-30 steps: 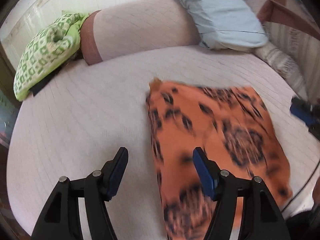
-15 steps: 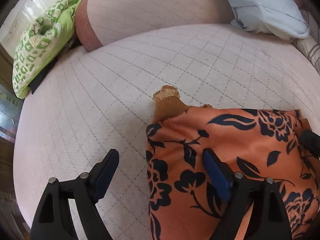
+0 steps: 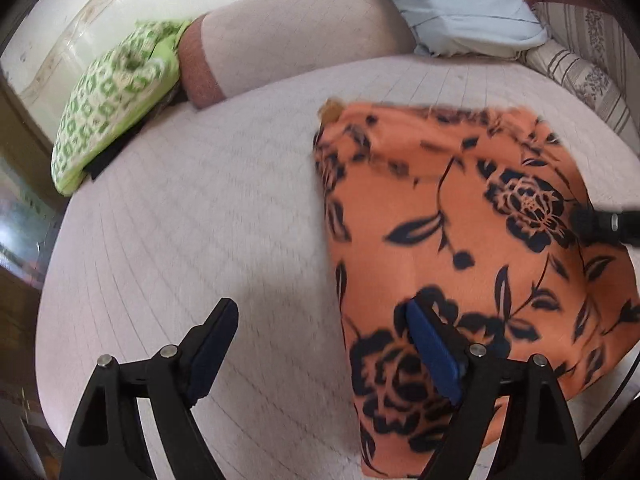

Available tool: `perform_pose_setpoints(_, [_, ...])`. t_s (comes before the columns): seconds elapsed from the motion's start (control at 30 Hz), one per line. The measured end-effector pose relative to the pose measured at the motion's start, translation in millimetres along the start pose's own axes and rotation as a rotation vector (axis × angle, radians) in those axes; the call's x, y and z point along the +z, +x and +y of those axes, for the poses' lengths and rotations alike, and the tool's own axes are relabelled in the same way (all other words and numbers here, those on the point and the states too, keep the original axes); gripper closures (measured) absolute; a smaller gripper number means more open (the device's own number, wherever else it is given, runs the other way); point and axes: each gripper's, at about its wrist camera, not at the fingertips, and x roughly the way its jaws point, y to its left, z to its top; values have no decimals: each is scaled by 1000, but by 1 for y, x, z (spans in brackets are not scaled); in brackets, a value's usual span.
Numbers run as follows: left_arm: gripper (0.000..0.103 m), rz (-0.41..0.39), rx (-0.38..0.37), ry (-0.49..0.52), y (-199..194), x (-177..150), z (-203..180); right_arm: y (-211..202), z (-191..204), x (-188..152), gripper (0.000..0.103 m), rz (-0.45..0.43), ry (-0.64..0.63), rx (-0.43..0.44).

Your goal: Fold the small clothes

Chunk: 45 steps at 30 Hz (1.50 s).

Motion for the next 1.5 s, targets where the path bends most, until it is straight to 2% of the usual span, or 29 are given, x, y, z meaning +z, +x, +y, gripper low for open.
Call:
perform_pose_setpoints(0.07, [15, 1, 5, -9, 3, -4, -1, 8, -7, -14, 75, 44, 23, -10])
perform_pose_setpoints(0.3, [16, 14, 32, 38, -14, -13, -10, -5, -11, -42, 75, 7, 7, -23])
perform_pose_setpoints(0.6, [15, -19, 33, 25, -18, -38, -9, -13, -2, -68, 75, -14, -74, -109])
perform_pose_setpoints(0.7, [15, -25, 30, 19, -17, -40, -9, -15, -4, -72, 75, -15, -66, -103])
perform_pose_setpoints(1.0, [15, -65, 45, 19, -21, -48, -12, -10, -12, -66, 75, 2, -12, -51])
perform_pose_setpoints(1.23, [15, -68, 52, 25, -21, -49, -14, -6, -12, -60, 75, 30, -2, -32])
perform_pose_setpoints(1.4, [14, -75, 35, 19, -21, -52, -10, -3, -17, -55, 75, 50, 35, 6])
perform_pose_setpoints(1.5, [13, -80, 18, 7, -20, -52, -7, -2, -15, -54, 75, 50, 27, -2])
